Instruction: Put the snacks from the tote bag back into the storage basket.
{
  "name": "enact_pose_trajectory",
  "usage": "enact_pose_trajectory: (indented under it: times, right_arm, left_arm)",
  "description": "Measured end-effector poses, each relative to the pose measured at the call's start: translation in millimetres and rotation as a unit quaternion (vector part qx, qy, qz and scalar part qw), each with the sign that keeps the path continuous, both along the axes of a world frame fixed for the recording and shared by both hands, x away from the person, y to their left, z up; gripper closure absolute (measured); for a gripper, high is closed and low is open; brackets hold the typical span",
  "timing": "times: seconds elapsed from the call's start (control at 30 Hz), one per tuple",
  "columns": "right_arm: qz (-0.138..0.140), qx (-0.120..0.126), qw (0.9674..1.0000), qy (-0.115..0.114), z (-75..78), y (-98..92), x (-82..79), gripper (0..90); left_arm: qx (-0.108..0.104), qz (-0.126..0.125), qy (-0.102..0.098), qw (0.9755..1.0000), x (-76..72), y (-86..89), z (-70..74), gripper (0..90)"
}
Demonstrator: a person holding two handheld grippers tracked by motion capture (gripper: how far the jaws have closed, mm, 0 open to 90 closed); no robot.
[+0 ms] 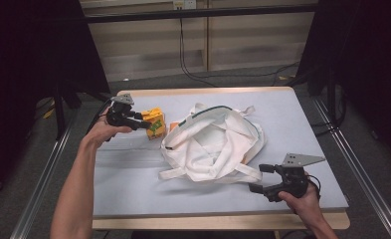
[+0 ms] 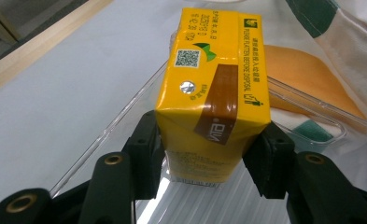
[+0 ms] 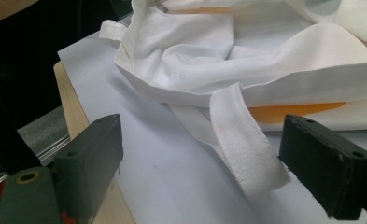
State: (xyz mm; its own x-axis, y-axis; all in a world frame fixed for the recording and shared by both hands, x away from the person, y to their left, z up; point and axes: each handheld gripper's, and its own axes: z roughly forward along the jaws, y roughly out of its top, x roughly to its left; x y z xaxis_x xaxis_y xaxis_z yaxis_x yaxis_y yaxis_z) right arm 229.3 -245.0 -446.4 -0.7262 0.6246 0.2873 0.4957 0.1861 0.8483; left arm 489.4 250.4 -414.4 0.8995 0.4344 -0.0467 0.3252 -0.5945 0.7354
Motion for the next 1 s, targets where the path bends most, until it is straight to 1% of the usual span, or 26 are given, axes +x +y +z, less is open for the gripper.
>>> enact_pose_trajectory:
  times: [0.03,0.13,0.17,0.23,0.3,0.43,0.47,0.5,0.53,0.57,0.63,0.67,0.7,0.77,0.8,0.83,0.87,0.93,0.97,1.0]
  right_arm:
    - [0.000,0.000,1.0000,-0.001,-0.4,-0.1,0.4,13.2]
    - [0.002,0.001,1.0000,0.001,-1.0,-0.4,0.7,13.1]
    - [0.001,0.001,1.0000,0.002,-1.2,-0.6,0.9,13.1]
    - [0.002,0.002,1.0000,0.001,-1.6,-0.9,1.4,13.2]
    - [0.001,0.002,1.0000,0.002,-2.3,-1.3,1.5,13.1]
    - [0.001,0.005,1.0000,0.006,-3.3,-2.1,2.5,13.1]
    - [-0.001,0.005,1.0000,0.006,-3.4,-2.1,2.7,13.1]
    - [0.002,0.005,1.0000,0.005,-4.0,-2.0,3.6,13.1]
    - [0.001,0.004,1.0000,0.006,-4.1,-1.8,3.4,13.1]
    - [0.003,0.002,1.0000,0.007,-4.3,-1.5,3.6,13.1]
    - [0.005,0.001,1.0000,0.006,-3.9,-0.9,3.2,13.1]
    - [0.005,0.001,1.0000,0.006,-3.6,-0.8,3.0,13.1]
    - [0.005,0.002,1.0000,0.005,-3.5,-0.9,3.0,13.1]
    - [0.005,0.001,1.0000,0.006,-3.8,-1.0,3.2,13.1]
    - [0.004,0.002,1.0000,0.007,-3.8,-1.0,3.1,13.1]
    - [0.005,0.001,1.0000,0.006,-3.9,-1.1,2.9,13.1]
    - [0.006,0.001,1.0000,0.006,-3.8,-1.2,2.8,13.1]
    - [0.005,0.001,1.0000,0.004,-3.6,-1.7,3.0,13.0]
    - [0.004,0.001,1.0000,0.005,-3.6,-1.8,3.2,13.1]
    - [0.005,0.001,1.0000,0.004,-3.9,-1.5,3.6,13.1]
  left_arm:
    - [-0.003,-0.002,-0.002,1.0000,0.5,-0.2,-1.1,51.6]
    - [0.001,0.008,-0.003,1.0000,1.0,-1.5,-1.9,51.2]
    - [0.000,0.005,-0.004,1.0000,1.6,-1.7,-2.0,51.1]
    - [0.005,0.014,-0.005,0.9999,1.7,-2.6,-2.4,50.4]
    - [0.014,0.016,-0.007,0.9998,2.9,-2.8,-2.5,49.1]
    - [0.025,0.027,-0.003,0.9993,2.7,-3.8,-2.9,47.4]
    - [0.032,0.027,-0.001,0.9991,3.2,-3.6,-2.1,47.4]
    - [0.030,0.027,0.007,0.9992,4.0,-3.8,-1.9,47.2]
    - [0.032,0.038,0.008,0.9987,4.5,-4.5,-2.8,46.7]
    - [0.035,0.040,0.012,0.9985,4.4,-5.1,-3.5,45.8]
    - [0.045,0.042,0.011,0.9980,4.2,-6.6,-5.3,45.7]
    - [0.052,0.041,0.021,0.9976,4.4,-6.8,-5.1,45.5]
    - [0.053,0.048,0.023,0.9971,3.5,-7.7,-5.9,45.5]
    - [0.072,0.050,0.029,0.9958,4.5,-6.5,-6.4,45.7]
    - [0.070,0.067,0.037,0.9946,4.8,-6.3,-8.0,45.8]
    - [0.067,0.071,0.042,0.9943,4.3,-6.5,-8.7,46.7]
    - [0.065,0.071,0.043,0.9944,3.9,-6.7,-8.9,47.1]
    - [0.076,0.062,0.040,0.9944,5.0,-6.7,-7.7,47.8]
    - [0.072,0.065,0.042,0.9944,4.8,-7.7,-8.2,48.0]
    - [0.079,0.060,0.040,0.9943,5.6,-7.3,-7.7,48.1]
